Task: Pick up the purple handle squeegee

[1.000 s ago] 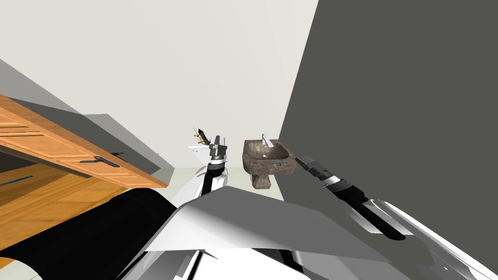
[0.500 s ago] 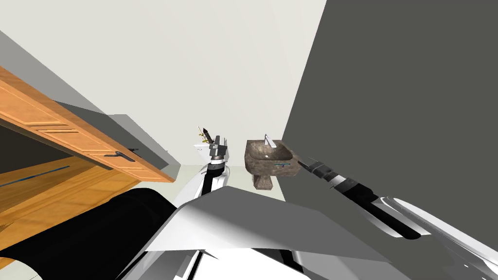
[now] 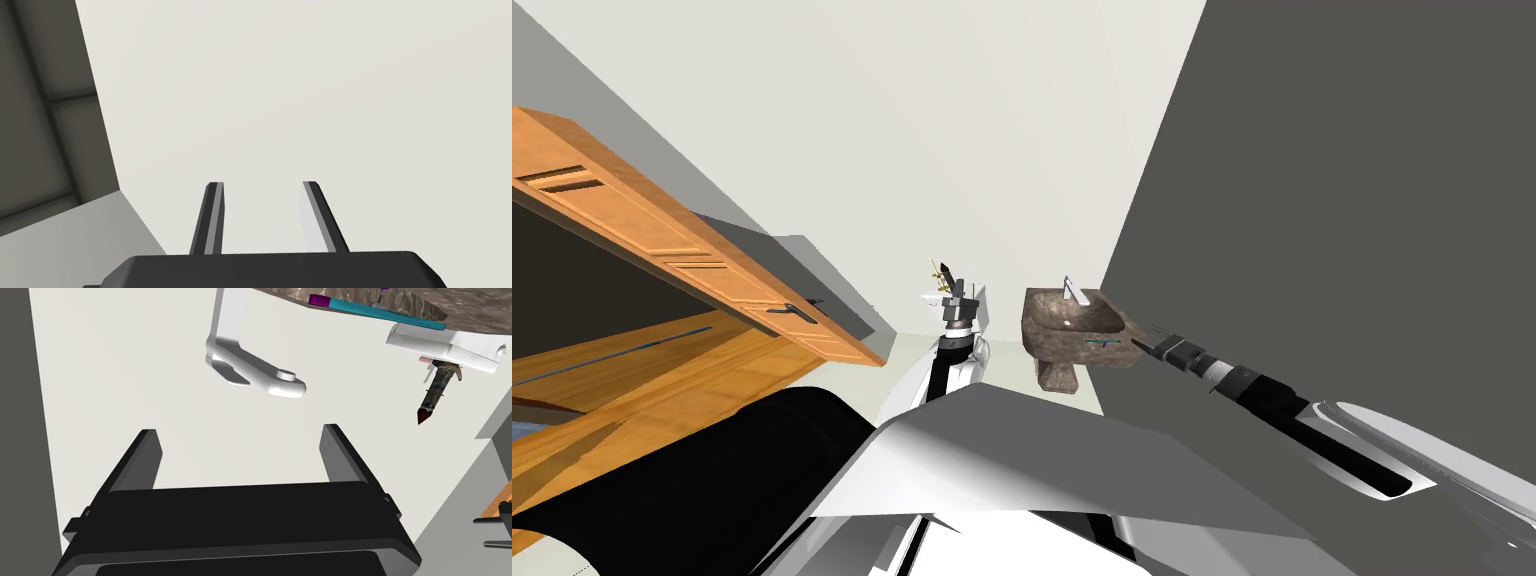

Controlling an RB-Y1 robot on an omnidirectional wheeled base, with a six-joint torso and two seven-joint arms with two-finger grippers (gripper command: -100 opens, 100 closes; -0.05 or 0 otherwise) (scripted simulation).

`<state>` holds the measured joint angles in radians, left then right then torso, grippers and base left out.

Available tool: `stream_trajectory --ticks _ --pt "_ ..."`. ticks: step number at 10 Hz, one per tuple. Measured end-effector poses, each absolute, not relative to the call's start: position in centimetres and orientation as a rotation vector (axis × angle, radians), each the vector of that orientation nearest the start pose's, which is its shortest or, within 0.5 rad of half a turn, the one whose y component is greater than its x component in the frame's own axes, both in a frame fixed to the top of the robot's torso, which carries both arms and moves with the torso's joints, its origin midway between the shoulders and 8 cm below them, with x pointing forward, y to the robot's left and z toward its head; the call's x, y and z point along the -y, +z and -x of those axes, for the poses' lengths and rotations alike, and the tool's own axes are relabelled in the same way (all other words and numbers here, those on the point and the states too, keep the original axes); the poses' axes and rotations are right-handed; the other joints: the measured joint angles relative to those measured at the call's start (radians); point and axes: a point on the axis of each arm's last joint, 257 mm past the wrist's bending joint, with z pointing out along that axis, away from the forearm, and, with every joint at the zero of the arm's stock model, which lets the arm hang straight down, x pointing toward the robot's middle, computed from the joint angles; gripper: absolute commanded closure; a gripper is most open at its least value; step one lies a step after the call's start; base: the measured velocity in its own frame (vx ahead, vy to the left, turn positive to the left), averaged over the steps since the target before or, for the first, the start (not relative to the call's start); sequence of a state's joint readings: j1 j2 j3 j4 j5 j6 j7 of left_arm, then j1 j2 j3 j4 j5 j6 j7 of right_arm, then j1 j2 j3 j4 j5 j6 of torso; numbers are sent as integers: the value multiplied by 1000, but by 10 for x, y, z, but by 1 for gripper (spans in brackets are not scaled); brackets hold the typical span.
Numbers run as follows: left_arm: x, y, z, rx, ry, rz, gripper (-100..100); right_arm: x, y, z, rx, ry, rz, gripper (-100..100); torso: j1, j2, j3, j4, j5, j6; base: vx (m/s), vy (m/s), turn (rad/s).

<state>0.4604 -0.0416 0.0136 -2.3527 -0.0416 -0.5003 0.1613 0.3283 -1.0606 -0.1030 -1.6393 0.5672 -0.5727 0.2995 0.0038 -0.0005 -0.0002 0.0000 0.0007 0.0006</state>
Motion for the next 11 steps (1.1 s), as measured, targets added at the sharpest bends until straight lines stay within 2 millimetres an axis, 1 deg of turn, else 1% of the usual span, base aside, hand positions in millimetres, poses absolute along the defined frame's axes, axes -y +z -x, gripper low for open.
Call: stream_trajectory --ticks 2,3,4,6,7,9,11 --pt "-275 69 -329 -485 -1449 625 0 418 -178 -430 -1699 92 731 -100 1 -1 0 0 0 -1 1 69 124" --pt "-275 69 -329 -485 -1449 625 0 423 -181 -428 -1711 74 760 -100 1 0 0 0 0 0 1 70 74" --pt "-275 69 -329 -485 -1449 625 0 431 -186 -426 -1732 47 800 -100 2 0 0 0 0 0 -1 105 163" --pt "-275 69 -329 -485 -1449 625 0 451 -201 -416 -1789 -15 902 -100 4 0 0 0 1 -1 3 94 126" --pt "-275 69 -329 -485 -1449 625 0 459 -203 -416 -1802 -34 930 -100 2 0 0 0 1 0 -7 80 102" --pt "-275 69 -329 -485 -1449 625 0 481 -216 -410 -1852 -85 1015 -100 5 0 0 0 1 -1 5 134 176" --pt "-275 69 -329 -485 -1449 625 0 502 -227 -396 -1908 -133 1114 -100 6 0 0 0 1 0 12 134 136"
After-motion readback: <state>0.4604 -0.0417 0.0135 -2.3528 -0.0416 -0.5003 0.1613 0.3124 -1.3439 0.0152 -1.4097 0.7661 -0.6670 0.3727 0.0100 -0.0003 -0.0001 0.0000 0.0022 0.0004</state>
